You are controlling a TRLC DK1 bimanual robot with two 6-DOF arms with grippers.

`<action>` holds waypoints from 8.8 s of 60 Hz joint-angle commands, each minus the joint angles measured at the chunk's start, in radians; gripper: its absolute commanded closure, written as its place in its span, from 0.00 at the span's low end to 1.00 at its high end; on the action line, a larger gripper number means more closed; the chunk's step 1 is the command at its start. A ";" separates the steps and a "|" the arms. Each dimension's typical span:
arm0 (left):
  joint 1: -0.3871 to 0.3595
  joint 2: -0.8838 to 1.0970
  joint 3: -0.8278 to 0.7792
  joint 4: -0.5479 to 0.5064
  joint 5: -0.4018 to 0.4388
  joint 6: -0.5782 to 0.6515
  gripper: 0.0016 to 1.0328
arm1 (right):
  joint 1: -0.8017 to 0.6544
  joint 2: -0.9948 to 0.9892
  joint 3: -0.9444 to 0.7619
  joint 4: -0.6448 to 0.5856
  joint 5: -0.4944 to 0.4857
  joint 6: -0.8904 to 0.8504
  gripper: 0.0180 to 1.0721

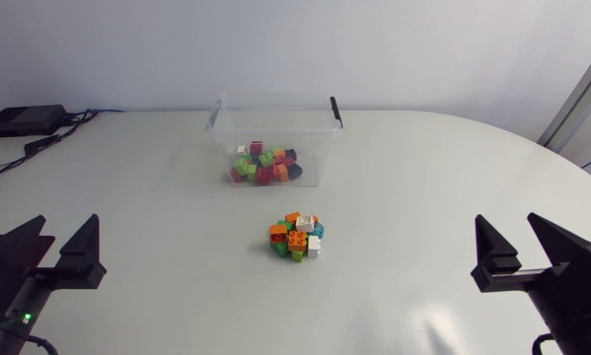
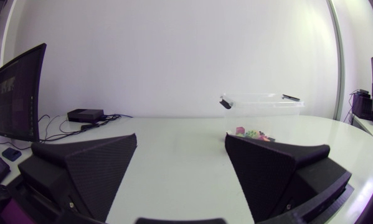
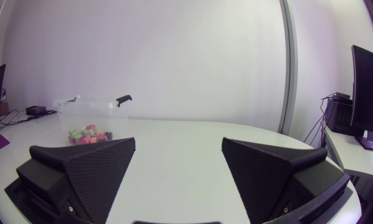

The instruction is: Place the duplo bricks in the container

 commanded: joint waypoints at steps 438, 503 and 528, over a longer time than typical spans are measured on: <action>-0.381 1.658 1.250 -0.648 0.550 0.972 0.76 | 0.623 1.898 1.149 -0.415 -0.226 -0.847 0.31; -0.339 1.731 1.502 -0.660 0.595 0.884 0.76 | 0.547 1.596 1.092 -0.541 -0.283 -0.776 0.80; -0.280 1.900 1.691 -0.430 0.595 0.655 0.75 | 0.515 1.599 1.241 -0.554 -0.289 -0.682 0.80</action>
